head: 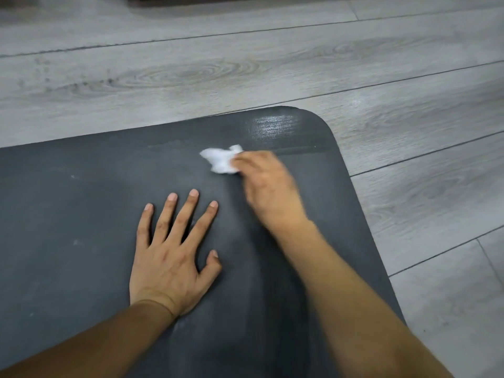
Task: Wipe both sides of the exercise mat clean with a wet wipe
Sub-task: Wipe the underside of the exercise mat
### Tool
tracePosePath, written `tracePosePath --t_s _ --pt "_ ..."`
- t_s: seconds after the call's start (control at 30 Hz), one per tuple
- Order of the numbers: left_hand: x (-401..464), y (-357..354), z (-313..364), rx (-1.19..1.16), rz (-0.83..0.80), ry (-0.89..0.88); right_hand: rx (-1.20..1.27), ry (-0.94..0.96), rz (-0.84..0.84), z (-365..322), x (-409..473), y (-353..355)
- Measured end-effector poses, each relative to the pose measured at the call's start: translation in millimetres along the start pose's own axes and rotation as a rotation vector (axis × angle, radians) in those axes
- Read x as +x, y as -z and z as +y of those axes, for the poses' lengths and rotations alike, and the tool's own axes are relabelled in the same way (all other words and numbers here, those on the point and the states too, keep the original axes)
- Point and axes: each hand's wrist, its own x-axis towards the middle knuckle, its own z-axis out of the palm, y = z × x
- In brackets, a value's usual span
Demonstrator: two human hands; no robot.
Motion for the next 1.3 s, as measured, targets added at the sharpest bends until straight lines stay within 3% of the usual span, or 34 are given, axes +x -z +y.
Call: tracePosePath --t_s 0.1,0.2,0.3,0.37,0.43,0.5,0.6,0.67,0.77,0.9,0.97,1.07,1.13,1.23,1.3 --pt "1 0 0 0.0 0.01 0.002 -0.24 -0.398 0.183 77 -22 43" --pt "1 1 0 -0.001 0.008 0.003 -0.285 -0.628 0.251 75 -30 51" --pt "0 0 0 0.0 0.011 0.003 -0.072 -0.416 0.237 6 -27 18" --pt "1 -1 -1 -0.005 0.013 0.004 0.034 -0.159 0.096 -46 -32 1" --pt "0 -1 -1 -0.008 0.011 0.005 0.028 -0.052 -0.006 -46 -38 4" --pt "-1 0 0 -0.01 0.014 0.007 -0.062 -0.137 0.063 1 -44 22" --pt "0 -1 1 -0.004 0.019 0.01 -0.287 -0.482 0.205 74 -60 61" --pt "0 0 1 -0.007 0.013 0.013 -0.301 -0.609 0.241 74 -65 65" --pt "-1 -1 0 -0.003 0.01 0.012 -0.193 -0.482 0.233 10 -69 37" --pt "1 -1 0 -0.014 0.011 0.013 -0.033 -0.168 0.033 -64 -87 16" --pt "1 0 1 -0.027 0.021 0.017 -0.106 -0.194 0.047 -26 -93 30" --pt "1 -1 2 -0.037 0.041 0.019 -0.32 -0.508 0.233 47 -100 61" --pt "0 -1 2 -0.041 0.044 0.023 -0.333 -0.658 0.291 58 -103 68" --pt "0 -1 2 -0.034 0.045 0.022 -0.202 -0.572 0.306 4 -101 47" --pt "1 -1 2 -0.041 0.05 0.021 -0.072 -0.417 0.196 -55 -109 27"
